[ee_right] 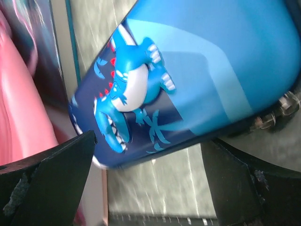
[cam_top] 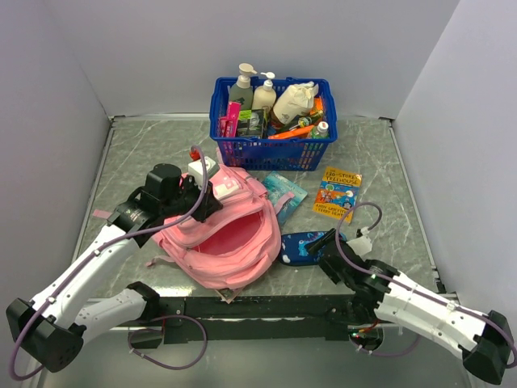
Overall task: Pack the student bag
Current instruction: Pick up the stationery from the center of the board.
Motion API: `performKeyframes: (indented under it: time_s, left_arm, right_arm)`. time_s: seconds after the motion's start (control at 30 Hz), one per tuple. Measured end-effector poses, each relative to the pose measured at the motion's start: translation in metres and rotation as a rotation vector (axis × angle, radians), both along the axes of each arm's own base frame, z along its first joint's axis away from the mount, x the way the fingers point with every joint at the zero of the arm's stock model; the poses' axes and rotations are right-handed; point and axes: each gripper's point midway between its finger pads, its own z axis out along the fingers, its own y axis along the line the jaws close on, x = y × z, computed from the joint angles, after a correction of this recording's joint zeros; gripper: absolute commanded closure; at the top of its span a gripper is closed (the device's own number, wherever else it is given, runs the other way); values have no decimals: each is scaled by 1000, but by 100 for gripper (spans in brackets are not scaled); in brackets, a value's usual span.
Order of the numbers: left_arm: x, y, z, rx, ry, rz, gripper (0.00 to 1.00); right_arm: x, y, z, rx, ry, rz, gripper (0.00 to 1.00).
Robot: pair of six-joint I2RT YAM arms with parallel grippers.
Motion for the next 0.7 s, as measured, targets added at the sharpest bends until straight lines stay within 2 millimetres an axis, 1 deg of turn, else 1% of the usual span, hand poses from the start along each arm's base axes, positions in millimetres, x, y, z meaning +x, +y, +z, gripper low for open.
performKeyframes:
  time_s: [0.17, 0.2, 0.3, 0.5, 0.63, 0.7]
  left_arm:
    - [-1, -1, 0, -2, 1, -4, 99]
    - [-1, -1, 0, -2, 2, -4, 99]
    - [-1, -1, 0, -2, 2, -4, 99]
    - [0, -1, -1, -2, 5, -6, 99]
    - [0, -2, -2, -3, 9, -11, 99]
    - [0, -3, -2, -4, 9, -14, 99]
  right_arm:
    - [29, -13, -2, -51, -46, -112, 0]
    - [37, -13, -2, -47, -67, -133, 0]
    - [52, -13, 1, -39, -121, -152, 0]
    - [81, -4, 12, -40, -217, -113, 0]
    - [98, 8, 22, -7, -276, -77, 0]
    - [104, 16, 31, 20, -317, -46, 0]
